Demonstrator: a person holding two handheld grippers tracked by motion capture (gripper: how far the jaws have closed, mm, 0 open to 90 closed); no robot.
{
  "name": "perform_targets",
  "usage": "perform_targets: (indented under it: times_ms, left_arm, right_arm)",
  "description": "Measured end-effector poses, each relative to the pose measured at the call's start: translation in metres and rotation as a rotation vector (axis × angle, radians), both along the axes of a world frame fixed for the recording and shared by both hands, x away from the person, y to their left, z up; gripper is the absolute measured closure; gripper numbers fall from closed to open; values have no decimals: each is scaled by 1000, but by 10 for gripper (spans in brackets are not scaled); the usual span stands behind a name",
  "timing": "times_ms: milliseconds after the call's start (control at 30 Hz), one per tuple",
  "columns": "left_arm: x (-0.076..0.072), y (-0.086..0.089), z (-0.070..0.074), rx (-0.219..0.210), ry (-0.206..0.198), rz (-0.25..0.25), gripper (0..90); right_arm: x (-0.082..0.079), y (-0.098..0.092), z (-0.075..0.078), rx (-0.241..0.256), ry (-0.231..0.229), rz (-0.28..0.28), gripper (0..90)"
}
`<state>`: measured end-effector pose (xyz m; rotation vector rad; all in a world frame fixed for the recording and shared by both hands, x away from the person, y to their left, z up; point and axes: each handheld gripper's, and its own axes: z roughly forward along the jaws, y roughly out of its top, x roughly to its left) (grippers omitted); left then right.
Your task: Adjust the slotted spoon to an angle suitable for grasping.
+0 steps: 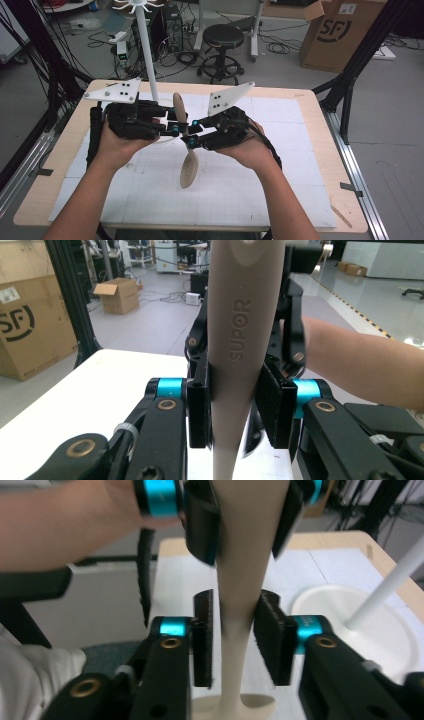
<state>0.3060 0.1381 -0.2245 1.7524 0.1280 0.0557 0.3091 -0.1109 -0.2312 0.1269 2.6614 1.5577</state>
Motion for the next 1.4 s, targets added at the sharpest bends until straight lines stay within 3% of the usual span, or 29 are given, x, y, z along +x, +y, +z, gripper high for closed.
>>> perform_targets:
  times_ms: [600,800,933,1100,1400]
  left_arm:
    - [0,17,4,27,-11,67,692]
    - [2,26,4,36,0,86,693]
    - [3,32,5,51,7,83,692]
    - [7,41,7,58,12,102,692]
    - [6,60,7,39,16,132,692]
  right_arm:
    - [-5,-32,-7,25,-8,-106,532]
    - [-4,-46,-11,53,-29,-148,469]
    - [-6,-54,-11,66,-76,-164,414]
    - [-4,-67,-10,73,-89,-198,374]
    - [0,-91,-26,86,-32,-268,334]
